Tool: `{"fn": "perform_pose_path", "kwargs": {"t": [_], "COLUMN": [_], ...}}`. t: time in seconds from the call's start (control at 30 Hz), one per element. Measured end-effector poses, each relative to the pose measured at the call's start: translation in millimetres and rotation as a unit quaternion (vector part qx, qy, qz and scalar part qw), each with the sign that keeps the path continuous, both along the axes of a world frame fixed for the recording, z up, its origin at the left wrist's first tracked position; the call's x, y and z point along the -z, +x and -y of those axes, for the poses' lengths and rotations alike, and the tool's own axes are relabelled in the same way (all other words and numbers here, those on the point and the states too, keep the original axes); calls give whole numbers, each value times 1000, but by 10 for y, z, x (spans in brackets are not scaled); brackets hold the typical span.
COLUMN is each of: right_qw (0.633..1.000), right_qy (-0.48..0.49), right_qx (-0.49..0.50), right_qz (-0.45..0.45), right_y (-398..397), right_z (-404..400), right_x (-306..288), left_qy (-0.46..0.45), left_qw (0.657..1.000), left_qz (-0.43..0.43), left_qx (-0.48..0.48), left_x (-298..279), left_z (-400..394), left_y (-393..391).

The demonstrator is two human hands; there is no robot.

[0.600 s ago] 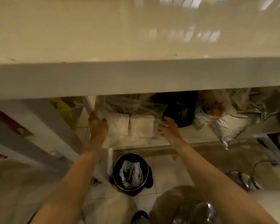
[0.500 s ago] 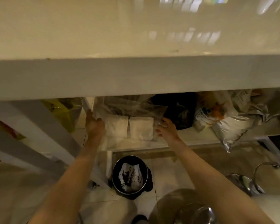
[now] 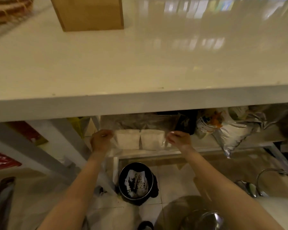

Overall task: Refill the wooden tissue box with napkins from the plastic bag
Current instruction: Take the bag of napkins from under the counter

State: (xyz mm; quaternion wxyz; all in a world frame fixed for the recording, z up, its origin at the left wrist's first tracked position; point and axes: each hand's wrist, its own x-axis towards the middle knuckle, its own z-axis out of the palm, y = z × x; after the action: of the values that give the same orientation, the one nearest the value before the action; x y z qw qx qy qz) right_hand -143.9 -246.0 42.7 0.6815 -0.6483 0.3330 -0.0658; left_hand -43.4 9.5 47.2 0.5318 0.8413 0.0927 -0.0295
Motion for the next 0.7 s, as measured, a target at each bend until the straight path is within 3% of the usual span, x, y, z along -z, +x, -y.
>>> {"fn": "perform_pose_path", "kwargs": {"t": [0.2, 0.3, 0.4, 0.7], "right_qw": [999, 994, 986, 967], "right_qy": [29, -22, -58, -107], "right_qx": [-35, -107, -146, -230], "right_qz": [-8, -31, -48, 13], "right_y": [-727, -1119, -1419, -1972], "right_z": [142, 237, 321, 578], "right_x": [-751, -1236, -1684, -2863], "left_qy": [-2, 16, -29, -32], "left_qw": [994, 990, 983, 961], "left_qz": [-20, 8, -3, 40], "left_qx": [103, 139, 179, 272], "left_x": [-645, -1041, -1392, -2482], "left_z": [-128, -173, -222, -243], "left_y": [-697, -1042, -1323, -1713]}}
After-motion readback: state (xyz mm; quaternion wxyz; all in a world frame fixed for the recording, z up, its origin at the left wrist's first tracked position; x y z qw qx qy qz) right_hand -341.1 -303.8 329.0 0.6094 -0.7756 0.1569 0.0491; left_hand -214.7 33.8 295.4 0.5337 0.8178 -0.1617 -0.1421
